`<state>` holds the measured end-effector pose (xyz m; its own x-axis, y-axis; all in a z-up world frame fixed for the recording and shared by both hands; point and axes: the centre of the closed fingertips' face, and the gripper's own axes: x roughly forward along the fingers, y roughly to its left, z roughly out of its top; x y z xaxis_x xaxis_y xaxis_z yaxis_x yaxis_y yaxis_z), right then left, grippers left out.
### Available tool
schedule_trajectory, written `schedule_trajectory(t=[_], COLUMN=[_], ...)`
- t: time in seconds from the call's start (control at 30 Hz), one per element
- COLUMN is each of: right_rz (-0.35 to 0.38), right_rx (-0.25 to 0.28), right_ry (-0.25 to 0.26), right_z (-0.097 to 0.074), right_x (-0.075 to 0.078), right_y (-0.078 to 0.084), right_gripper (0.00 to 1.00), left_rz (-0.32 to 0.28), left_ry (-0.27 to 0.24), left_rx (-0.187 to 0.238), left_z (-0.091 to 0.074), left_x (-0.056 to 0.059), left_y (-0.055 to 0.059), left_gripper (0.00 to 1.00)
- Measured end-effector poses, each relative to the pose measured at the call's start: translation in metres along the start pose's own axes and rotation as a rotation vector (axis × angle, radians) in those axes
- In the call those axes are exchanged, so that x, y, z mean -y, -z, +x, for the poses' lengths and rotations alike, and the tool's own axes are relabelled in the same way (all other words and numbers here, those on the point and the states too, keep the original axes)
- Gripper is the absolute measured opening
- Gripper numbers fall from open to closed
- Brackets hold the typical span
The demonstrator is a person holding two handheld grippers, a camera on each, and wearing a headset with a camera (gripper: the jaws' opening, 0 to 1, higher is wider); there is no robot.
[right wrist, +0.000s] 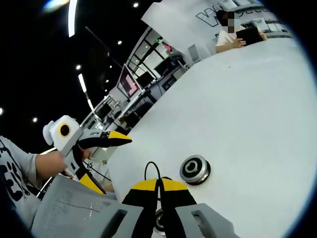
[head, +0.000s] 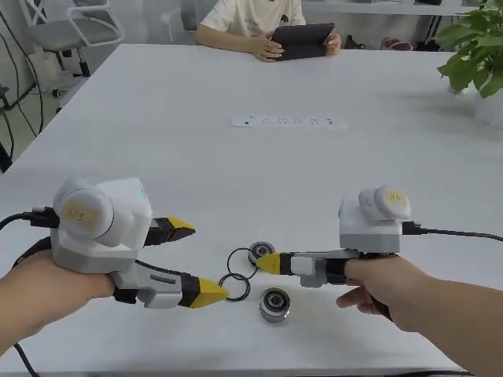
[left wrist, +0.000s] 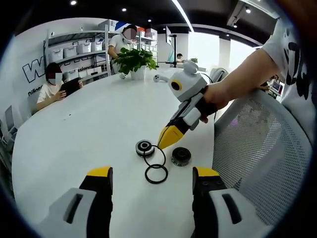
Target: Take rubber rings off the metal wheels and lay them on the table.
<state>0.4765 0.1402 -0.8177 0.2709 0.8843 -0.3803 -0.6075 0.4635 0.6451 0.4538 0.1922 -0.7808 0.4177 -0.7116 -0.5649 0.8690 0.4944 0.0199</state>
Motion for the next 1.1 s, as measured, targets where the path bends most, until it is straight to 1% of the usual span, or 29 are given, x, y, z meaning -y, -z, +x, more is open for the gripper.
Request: schedule_trajectory(t=[0.13,0.2,0.37,0.67,0.93,1.1], right_rz=[0.014,0.023,0.037,0.041,0.051,0.043], right_rx=[-0.015,-0.035,-0.061,-0.106,-0.117,-0.126], right_ry=[-0.001,0.004,0.007,0.029,0.043,0.047], right_z=[0.003,0.006,0.01,0.015,0.017,0.018], right_x=[-0.001,0.002,0.001,0.004,0.008,0.008], right_y=[0.003,0.007,0.012,0.023,0.025,0.026], right_gripper=[0.0,0.0,0.0,0.0,0.0,0.0], left_rz=[0.0,-0.006,-0.015,-0.026,-0.03,-0.036], left_ry=[-0.006,-0.008,-0.011,-0.016,-0.017,-0.02], left_rx=[-0.006,-0.008,-0.011,-0.015,-0.023,-0.028], left_z=[-0.002,-0.003,-0.004,-0.007,-0.009,-0.01], left_x=[-0.001,-0.002,-0.003,-0.006,-0.008,-0.009], left_y=[0.004,0.006,0.009,0.014,0.019,0.023], left_gripper=[0.63,0.64,0.64,0.64,0.63,0.63])
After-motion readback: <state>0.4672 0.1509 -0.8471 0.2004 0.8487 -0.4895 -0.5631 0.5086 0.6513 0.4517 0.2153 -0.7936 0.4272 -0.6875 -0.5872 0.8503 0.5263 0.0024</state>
